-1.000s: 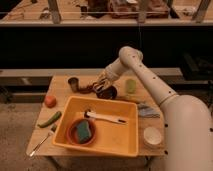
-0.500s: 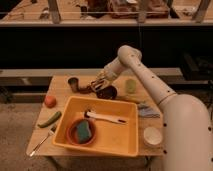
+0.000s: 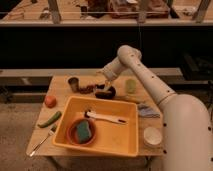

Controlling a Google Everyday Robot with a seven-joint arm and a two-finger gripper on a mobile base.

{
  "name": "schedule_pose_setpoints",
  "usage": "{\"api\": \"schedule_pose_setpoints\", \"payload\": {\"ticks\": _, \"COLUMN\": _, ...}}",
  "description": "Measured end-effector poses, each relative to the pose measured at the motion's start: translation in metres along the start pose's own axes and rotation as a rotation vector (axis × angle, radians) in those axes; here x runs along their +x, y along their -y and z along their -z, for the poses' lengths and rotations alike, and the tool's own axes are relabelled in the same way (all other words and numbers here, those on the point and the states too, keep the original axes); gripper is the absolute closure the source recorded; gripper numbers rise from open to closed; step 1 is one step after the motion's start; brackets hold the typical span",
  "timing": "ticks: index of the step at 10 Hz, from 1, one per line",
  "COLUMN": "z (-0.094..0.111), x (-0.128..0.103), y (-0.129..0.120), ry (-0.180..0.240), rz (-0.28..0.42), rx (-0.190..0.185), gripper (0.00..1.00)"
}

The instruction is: Place eraser in purple bowl

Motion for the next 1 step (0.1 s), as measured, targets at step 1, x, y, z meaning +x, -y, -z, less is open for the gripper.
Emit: {"api": "schedule_pose_setpoints", "payload": {"ticks": 1, "z": 0.0000, "x": 0.0000, "y": 0.0000, "ry": 0.000, "rz": 0.000, "rx": 0.000, "gripper": 0.33}}
